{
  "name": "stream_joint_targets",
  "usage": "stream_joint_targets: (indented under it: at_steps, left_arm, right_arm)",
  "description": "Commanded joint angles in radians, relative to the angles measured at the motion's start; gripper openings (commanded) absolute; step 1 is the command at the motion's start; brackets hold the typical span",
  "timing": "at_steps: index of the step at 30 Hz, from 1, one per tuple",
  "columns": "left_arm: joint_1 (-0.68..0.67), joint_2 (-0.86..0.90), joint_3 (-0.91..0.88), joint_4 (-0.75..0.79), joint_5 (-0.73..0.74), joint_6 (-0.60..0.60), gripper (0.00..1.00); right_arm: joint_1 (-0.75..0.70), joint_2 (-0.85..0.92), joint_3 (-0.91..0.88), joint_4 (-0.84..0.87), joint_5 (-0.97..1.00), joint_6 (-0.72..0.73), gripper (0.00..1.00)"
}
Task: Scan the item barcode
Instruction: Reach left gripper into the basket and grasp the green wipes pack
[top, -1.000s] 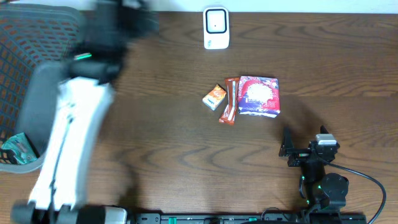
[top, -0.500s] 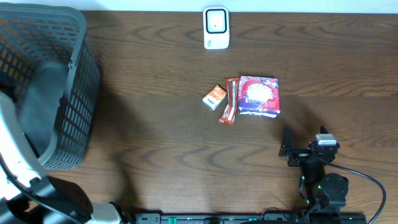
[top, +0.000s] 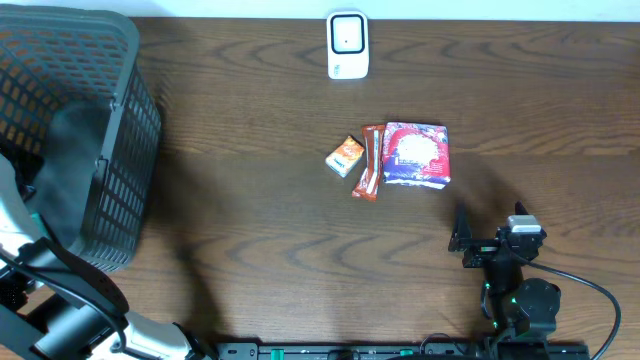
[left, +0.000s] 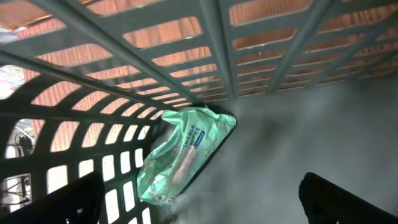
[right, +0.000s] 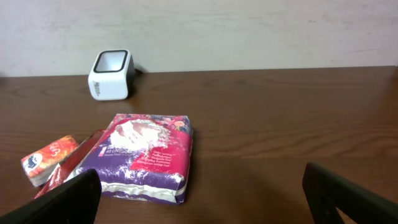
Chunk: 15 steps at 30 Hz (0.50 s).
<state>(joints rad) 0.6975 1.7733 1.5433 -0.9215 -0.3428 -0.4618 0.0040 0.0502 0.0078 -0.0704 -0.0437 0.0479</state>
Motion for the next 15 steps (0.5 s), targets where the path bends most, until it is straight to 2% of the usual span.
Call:
stream_joint_targets:
  at_steps: [1, 15]
  left_arm:
    - [0.004, 0.031, -0.042, 0.009, 0.01, 0.051, 1.0]
    - [0.016, 0.036, -0.237, 0.15, -0.002, 0.051, 0.98]
  right_arm:
    - [-0.018, -0.006, -0.002, -0.003, 0.008, 0.0, 0.99]
    - [-0.018, -0.006, -0.002, -0.003, 0.008, 0.0, 0.99]
